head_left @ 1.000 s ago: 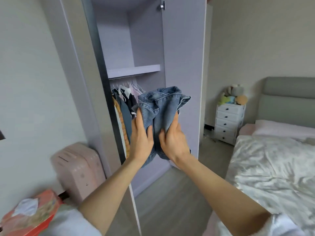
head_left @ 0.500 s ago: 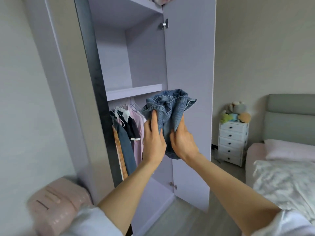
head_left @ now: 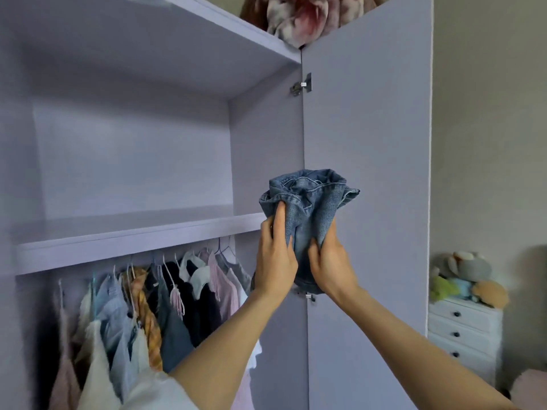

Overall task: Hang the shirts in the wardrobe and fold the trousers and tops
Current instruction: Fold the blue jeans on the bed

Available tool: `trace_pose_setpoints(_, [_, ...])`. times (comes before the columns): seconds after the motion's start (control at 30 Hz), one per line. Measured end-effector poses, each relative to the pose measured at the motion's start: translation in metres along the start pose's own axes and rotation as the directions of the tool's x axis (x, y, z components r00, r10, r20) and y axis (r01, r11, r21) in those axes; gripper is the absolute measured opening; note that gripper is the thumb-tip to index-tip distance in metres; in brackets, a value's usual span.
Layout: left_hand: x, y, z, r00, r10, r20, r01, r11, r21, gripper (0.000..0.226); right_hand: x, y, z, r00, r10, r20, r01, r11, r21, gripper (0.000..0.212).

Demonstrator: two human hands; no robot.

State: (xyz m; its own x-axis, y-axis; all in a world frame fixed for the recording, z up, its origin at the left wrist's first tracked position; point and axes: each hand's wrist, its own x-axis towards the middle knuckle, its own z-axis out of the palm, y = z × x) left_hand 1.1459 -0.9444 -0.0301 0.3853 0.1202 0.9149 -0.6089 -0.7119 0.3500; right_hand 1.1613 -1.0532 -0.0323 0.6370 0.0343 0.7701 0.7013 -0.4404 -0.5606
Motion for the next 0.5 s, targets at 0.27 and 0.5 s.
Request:
trace_pose_setpoints(0.27, [0.132,-0.135,0.046,0.995,0.075,-0.071,-0.07,0.995,0.069,0.066,0.162,0.056,0.106,0.986,-0.158,-0.046,0.162,0.98,0.118,0.061])
trace_pose_setpoints(0.5, [0.255,-0.253,0.054,0.988,0.082,-0.129,-0.077,0.996,0.05,0.066,0.302,0.073,0.211,0.948,-0.297,-0.111,0.31,0.941,0.135,0.063])
